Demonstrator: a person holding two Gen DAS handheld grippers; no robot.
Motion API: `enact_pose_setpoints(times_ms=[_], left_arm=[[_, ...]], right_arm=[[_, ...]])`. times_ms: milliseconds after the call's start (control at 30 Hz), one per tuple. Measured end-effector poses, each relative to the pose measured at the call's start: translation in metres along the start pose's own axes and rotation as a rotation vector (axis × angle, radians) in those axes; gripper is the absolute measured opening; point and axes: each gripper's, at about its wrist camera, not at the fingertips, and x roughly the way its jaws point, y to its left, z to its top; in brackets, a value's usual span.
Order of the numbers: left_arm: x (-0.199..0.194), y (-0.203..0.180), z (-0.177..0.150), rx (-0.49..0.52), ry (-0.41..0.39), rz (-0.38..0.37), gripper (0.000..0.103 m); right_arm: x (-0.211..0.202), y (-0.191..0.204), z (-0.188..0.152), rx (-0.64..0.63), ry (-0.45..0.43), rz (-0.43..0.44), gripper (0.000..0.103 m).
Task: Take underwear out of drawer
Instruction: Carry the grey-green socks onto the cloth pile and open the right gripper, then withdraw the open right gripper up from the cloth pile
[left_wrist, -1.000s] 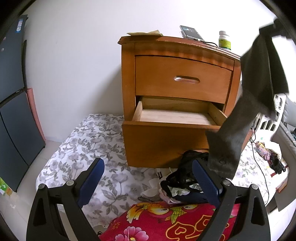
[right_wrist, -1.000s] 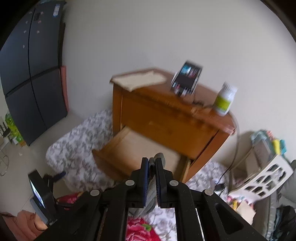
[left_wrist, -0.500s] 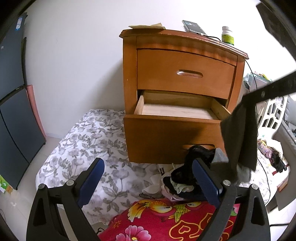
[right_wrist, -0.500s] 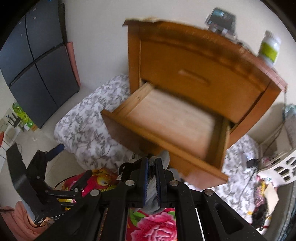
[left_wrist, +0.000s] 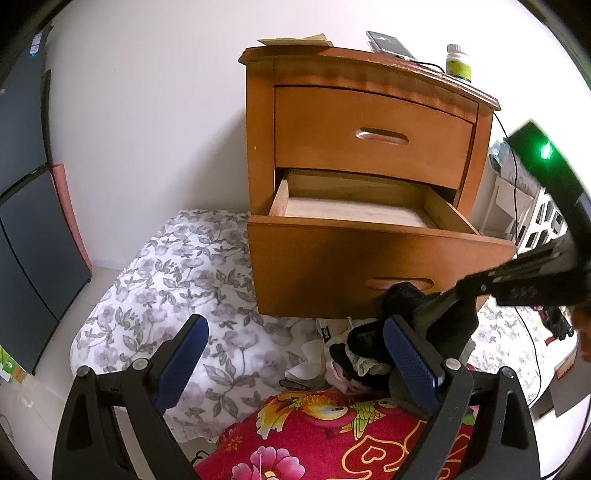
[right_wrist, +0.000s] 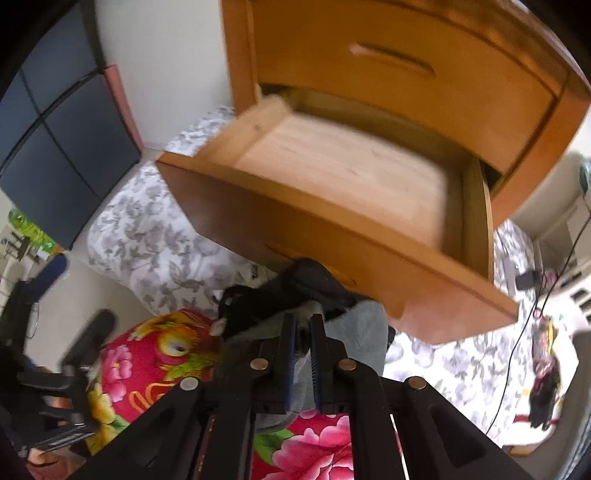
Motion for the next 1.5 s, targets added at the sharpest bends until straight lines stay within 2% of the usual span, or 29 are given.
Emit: enact_pose_setpoints(times_ms=[100, 367, 533, 600, 667, 933, 1100, 1167, 1300, 1500], left_arm=[[0.003, -0.001, -0.001, 0.002, 0.010, -0.004, 0.096], [0.010, -0.001, -0.004, 0.000, 0.036, -0.011, 0.096], [0.012, 0.001, -0.004, -0.005, 0.043, -0.007, 0.096], [0.012, 0.002, -0.003, -0.006, 0.046, -0.006, 0.096], [0.013, 0.001, -0.002, -0.005, 0.051, -0.004, 0.096], [0.020, -0.004, 0.004, -0.001, 0.091, -0.027, 0.096], [0.032, -0.009, 0.008, 0.002, 0.142, -0.040, 0.096], [0.039, -0.011, 0.008, 0.002, 0.169, -0.042, 0.096], [0.049, -0.014, 0.009, -0.006, 0.200, -0.048, 0.096], [0.056, -0.025, 0.009, 0.029, 0.217, -0.027, 0.096]], right_arm=[[0.015, -0.008, -0.009, 0.023, 0.021, -0.023, 0.008], [0.042, -0.024, -0.030, 0.126, 0.058, 0.014, 0.011], [0.027, -0.030, -0.034, 0.172, 0.004, 0.045, 0.011], [0.019, -0.031, -0.035, 0.181, -0.023, 0.047, 0.019], [0.012, -0.029, -0.035, 0.183, -0.050, 0.042, 0.035], [-0.002, -0.027, -0.040, 0.255, -0.152, 0.034, 0.058], [0.005, -0.031, -0.047, 0.297, -0.156, 0.032, 0.066], [0.008, -0.034, -0.050, 0.315, -0.150, 0.017, 0.073], [0.008, -0.041, -0.058, 0.349, -0.162, -0.018, 0.076], [0.004, -0.049, -0.067, 0.382, -0.178, -0.058, 0.087]])
